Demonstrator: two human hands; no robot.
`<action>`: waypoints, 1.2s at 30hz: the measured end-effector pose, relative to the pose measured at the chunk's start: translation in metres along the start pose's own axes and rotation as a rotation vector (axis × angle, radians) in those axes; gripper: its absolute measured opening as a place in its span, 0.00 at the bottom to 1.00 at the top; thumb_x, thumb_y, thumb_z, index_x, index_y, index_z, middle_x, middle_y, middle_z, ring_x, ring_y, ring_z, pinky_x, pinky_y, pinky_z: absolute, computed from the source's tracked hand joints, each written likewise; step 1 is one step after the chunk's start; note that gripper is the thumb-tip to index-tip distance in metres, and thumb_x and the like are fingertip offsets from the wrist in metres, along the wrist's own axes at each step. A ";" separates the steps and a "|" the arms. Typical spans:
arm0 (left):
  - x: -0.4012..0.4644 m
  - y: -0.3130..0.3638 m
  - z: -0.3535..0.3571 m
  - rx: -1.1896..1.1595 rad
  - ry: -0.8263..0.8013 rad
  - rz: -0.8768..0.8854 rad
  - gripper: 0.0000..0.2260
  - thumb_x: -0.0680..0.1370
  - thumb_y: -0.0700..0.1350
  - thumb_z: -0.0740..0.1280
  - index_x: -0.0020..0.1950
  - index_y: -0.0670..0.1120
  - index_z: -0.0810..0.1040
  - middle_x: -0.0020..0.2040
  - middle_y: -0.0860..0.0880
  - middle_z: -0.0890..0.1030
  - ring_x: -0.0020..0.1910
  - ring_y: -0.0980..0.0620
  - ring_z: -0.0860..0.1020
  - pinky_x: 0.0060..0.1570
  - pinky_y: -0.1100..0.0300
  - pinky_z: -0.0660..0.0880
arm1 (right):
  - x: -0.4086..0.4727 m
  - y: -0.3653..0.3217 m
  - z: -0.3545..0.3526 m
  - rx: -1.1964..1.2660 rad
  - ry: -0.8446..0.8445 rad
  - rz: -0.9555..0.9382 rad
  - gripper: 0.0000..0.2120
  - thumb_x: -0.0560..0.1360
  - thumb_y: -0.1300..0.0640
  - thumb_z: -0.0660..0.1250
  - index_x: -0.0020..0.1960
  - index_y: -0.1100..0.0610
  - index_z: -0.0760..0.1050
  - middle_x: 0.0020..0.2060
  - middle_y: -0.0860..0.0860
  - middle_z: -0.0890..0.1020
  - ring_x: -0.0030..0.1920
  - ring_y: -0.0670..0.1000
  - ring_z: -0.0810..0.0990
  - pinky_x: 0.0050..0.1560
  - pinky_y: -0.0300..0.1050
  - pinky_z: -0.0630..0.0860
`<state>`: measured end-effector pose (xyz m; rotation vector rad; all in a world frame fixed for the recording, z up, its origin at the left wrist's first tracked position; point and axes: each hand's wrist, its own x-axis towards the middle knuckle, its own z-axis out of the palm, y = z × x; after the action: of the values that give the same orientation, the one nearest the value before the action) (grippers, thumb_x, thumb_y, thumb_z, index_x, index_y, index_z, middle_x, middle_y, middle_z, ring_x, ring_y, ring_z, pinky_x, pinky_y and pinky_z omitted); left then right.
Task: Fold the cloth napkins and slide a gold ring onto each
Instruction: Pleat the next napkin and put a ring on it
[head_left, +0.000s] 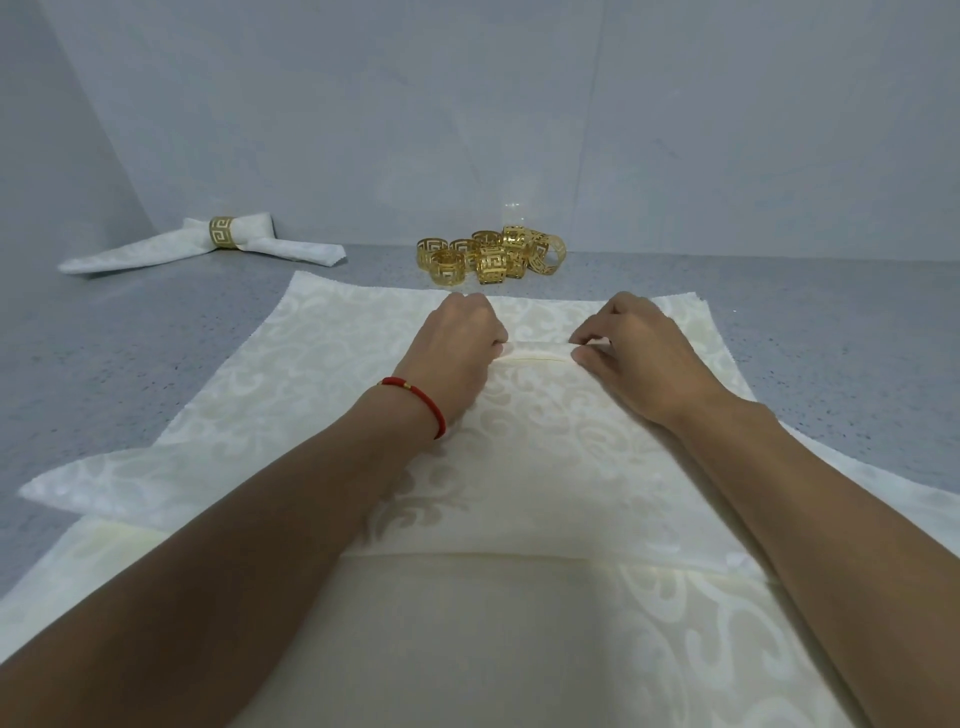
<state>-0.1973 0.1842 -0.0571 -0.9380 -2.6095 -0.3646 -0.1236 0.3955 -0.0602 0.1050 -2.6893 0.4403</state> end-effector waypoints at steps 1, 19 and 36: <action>-0.003 0.002 -0.002 0.008 -0.001 0.022 0.07 0.80 0.37 0.65 0.44 0.45 0.80 0.46 0.46 0.76 0.47 0.46 0.72 0.47 0.55 0.70 | -0.002 0.000 -0.001 -0.017 0.005 -0.012 0.04 0.79 0.55 0.70 0.52 0.52 0.83 0.50 0.49 0.77 0.55 0.54 0.74 0.56 0.53 0.70; -0.031 0.005 -0.026 -0.277 0.050 -0.071 0.12 0.79 0.39 0.65 0.60 0.48 0.82 0.44 0.51 0.83 0.46 0.50 0.79 0.50 0.54 0.76 | -0.012 -0.007 -0.025 -0.030 -0.163 -0.005 0.08 0.79 0.53 0.68 0.56 0.50 0.83 0.40 0.43 0.78 0.45 0.51 0.77 0.54 0.55 0.77; -0.038 0.007 -0.051 0.103 -0.209 0.225 0.15 0.75 0.36 0.65 0.54 0.54 0.77 0.47 0.58 0.75 0.51 0.54 0.73 0.48 0.58 0.64 | -0.020 -0.029 -0.052 -0.215 -0.392 -0.091 0.05 0.75 0.56 0.69 0.50 0.48 0.76 0.43 0.42 0.77 0.45 0.48 0.76 0.49 0.48 0.75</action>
<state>-0.1537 0.1504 -0.0251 -1.2784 -2.6369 -0.0771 -0.0814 0.3849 -0.0155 0.2754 -3.0790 0.1061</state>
